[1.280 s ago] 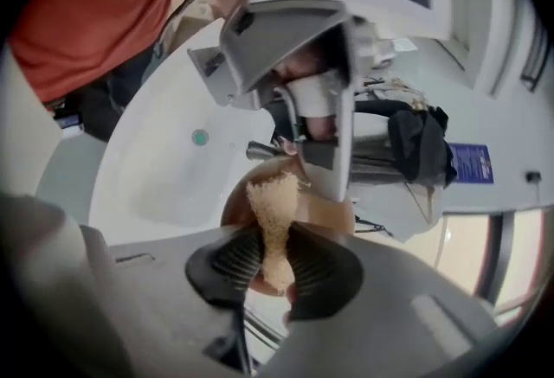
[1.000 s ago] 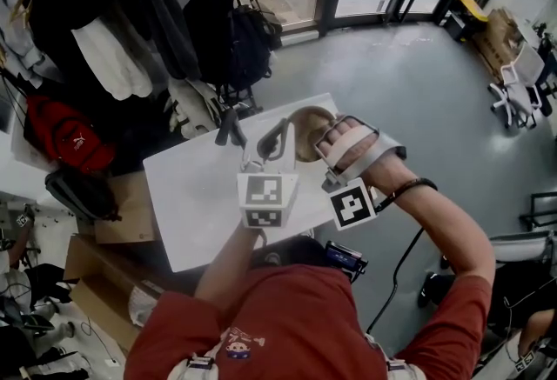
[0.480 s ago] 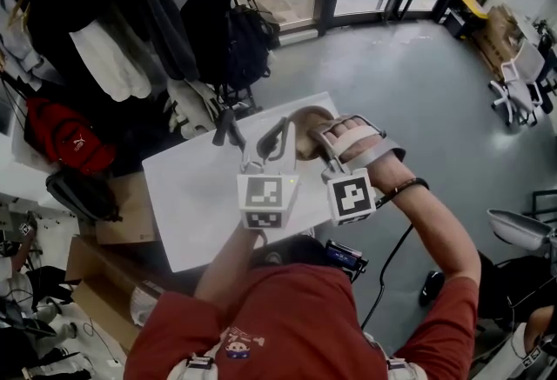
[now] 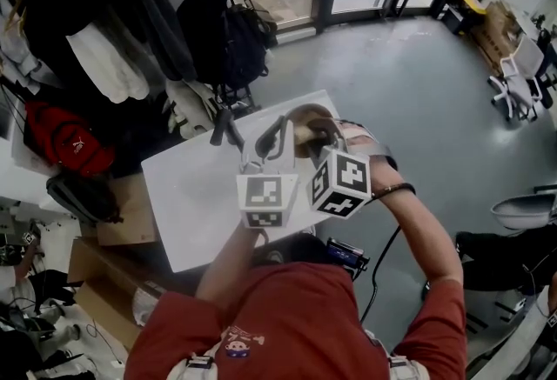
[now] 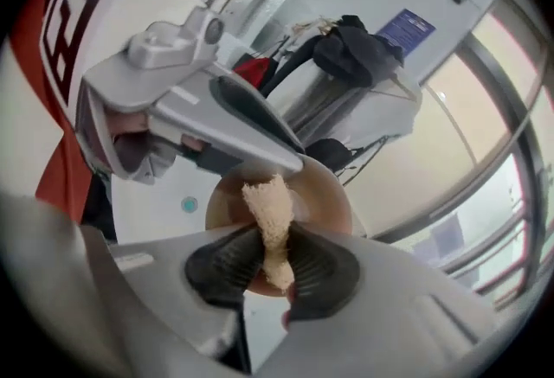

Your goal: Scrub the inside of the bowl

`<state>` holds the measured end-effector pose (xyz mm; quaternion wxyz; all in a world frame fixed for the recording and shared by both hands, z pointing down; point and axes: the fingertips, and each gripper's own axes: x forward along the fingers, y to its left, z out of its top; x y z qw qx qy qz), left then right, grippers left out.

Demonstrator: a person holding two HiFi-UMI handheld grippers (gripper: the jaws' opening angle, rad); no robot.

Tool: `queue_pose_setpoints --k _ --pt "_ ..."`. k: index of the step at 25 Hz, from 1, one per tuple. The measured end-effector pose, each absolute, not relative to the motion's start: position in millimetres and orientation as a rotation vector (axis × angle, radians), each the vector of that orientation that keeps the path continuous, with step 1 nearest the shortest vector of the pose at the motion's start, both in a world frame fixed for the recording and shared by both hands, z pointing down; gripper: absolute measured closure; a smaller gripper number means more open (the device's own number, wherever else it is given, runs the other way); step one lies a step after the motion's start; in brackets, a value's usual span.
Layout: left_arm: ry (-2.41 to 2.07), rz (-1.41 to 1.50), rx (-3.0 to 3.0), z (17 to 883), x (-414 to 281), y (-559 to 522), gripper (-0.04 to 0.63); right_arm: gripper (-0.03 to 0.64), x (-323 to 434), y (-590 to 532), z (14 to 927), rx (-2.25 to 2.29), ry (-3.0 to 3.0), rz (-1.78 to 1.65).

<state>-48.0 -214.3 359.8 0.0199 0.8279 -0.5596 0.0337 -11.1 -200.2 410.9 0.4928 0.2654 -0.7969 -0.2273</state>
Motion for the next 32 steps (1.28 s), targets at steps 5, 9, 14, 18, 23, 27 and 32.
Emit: queue_pose_setpoints --k 5,9,14,18,23,27,32 --pt "-1.745 0.098 2.571 358.9 -50.7 -214.3 0.566 0.540 -12.3 -204.1 404.3 0.747 -2.037 -0.323" --pt "-1.762 0.085 2.577 358.5 -53.5 -214.9 0.567 0.541 -12.3 -209.9 399.6 0.826 -2.134 -0.091" --pt "-1.811 0.071 2.575 354.9 -58.5 -214.9 0.566 0.540 -13.4 -216.0 396.7 0.950 -2.270 0.253" --pt "-1.839 0.052 2.567 352.0 -61.2 -215.2 0.566 0.541 -9.9 -222.8 396.3 1.066 -2.380 0.610" --pt "-1.905 0.044 2.581 346.3 -64.4 -215.7 0.566 0.540 -8.1 -225.3 397.1 1.168 -2.450 1.170" --pt "-1.919 0.041 2.585 346.0 -66.1 -215.4 0.566 0.541 -7.5 -225.5 399.1 1.184 -2.429 1.513" --pt "-1.913 0.040 2.586 344.7 -66.7 -216.5 0.566 0.540 -6.6 -227.2 397.6 1.190 -2.436 1.496"
